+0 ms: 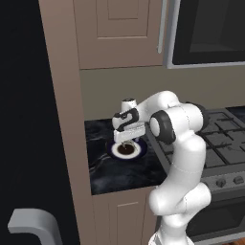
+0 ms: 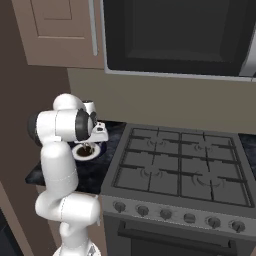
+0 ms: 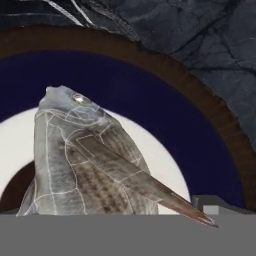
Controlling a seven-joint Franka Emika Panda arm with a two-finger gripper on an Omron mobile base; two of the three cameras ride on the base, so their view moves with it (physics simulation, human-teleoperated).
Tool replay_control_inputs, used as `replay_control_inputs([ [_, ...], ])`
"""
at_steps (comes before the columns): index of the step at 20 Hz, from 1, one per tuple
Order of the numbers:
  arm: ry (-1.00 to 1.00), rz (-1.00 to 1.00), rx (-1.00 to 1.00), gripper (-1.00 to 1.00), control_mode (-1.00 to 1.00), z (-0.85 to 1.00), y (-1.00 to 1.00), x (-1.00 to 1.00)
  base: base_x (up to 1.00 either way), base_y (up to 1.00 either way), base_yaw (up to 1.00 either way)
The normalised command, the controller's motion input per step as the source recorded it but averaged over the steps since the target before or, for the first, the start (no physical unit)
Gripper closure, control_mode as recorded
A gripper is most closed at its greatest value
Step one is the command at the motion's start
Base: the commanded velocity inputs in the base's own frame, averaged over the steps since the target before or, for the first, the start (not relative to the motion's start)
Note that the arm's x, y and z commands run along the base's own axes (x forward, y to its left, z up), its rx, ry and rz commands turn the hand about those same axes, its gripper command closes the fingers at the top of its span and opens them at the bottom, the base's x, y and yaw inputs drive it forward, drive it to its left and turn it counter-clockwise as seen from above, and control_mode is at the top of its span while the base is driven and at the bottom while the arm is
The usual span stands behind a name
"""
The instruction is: Place the fish on the counter behind the older fish on the same shelf of the fridge to maintain FIFO order. Close the fridge door when finished.
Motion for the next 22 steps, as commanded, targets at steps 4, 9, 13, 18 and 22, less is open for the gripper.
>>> replay_control_inputs([
  [4,0.0,0.0,-0.01,1.0,-1.0,-0.41,0.03,0.01,0.0,0.0,0.0],
  [9,-0.02,0.0,0.0,1.0,-1.0,-0.21,0.0,-0.33,0.0,0.0,0.0],
  [13,-0.12,0.0,0.03,1.0,-1.0,0.02,0.0,-0.39,0.0,0.0,0.0],
  [18,-0.18,0.0,0.06,1.0,-1.0,0.64,-0.05,-0.71,0.0,0.0,0.0],
  [22,-0.18,0.0,0.09,1.0,-1.0,0.98,-0.09,-0.91,0.0,0.0,0.0],
])
